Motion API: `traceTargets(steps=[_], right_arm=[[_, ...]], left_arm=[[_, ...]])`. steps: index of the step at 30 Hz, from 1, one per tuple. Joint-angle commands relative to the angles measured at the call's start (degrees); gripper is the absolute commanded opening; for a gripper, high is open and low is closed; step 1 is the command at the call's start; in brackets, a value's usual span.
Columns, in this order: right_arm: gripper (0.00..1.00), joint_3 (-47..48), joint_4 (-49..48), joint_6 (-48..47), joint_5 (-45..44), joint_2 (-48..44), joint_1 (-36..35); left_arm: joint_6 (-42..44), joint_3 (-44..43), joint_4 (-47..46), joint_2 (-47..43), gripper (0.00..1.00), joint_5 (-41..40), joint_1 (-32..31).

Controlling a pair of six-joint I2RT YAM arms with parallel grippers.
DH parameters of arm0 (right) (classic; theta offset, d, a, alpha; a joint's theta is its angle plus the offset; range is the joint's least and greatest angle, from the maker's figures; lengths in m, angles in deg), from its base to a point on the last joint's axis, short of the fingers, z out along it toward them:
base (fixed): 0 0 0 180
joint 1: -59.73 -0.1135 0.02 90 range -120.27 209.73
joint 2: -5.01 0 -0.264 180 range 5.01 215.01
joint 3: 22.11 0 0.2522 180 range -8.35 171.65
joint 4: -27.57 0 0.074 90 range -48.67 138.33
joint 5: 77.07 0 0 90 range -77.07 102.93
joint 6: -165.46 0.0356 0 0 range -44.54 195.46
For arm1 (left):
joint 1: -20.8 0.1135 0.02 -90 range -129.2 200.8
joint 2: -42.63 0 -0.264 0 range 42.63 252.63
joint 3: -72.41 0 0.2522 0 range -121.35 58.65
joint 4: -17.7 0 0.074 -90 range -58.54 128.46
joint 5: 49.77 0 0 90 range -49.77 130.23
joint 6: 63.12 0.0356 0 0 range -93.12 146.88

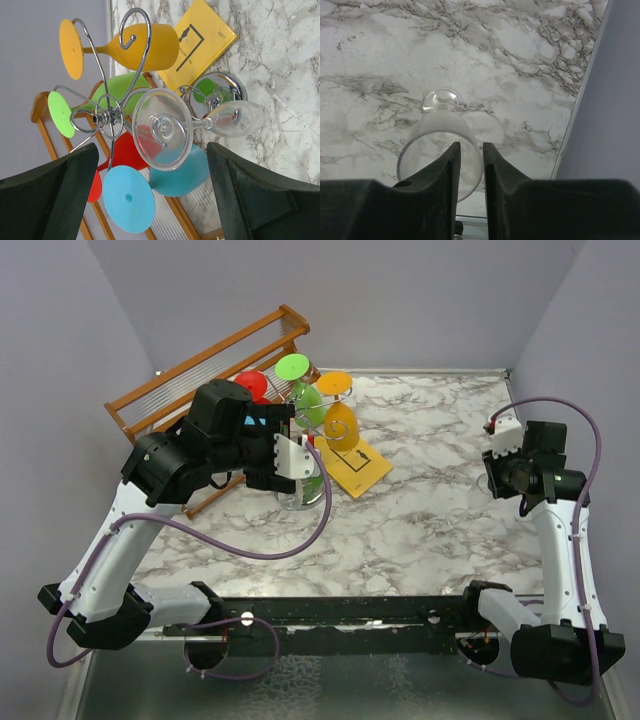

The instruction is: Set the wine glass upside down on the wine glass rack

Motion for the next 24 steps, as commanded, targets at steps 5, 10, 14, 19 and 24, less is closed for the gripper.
traceTargets(steps=[5, 10, 14, 19, 24], right_arm=[[0.01, 2.5, -4.66, -2.56, 1.07, 3.67, 0.17], [0.01, 12.35, -6.25, -2.6, 5.9, 6.36, 0.17], [0.01, 21.12, -8.71, -1.63, 7.03, 9.18, 0.17], [0.01, 22.59, -17.04, 2.06, 14.99, 10.77, 0.17], [0.01, 20.73, -28.42, 12.11, 23.16, 10.84, 0.17]], left_arm=[[0.29, 0.9, -2.7, -0.66, 0.93, -0.66, -0.28], [-2.99, 1.44, -6.81, -0.67, 0.93, -2.37, -0.28], [-6.02, 1.81, -10.01, -0.89, 0.94, -4.01, -0.28], [-10.27, 1.81, -12.51, -1.26, 0.97, -4.98, -0.25], [-15.14, -0.13, -14.12, -2.02, 0.97, -1.55, -0.19]])
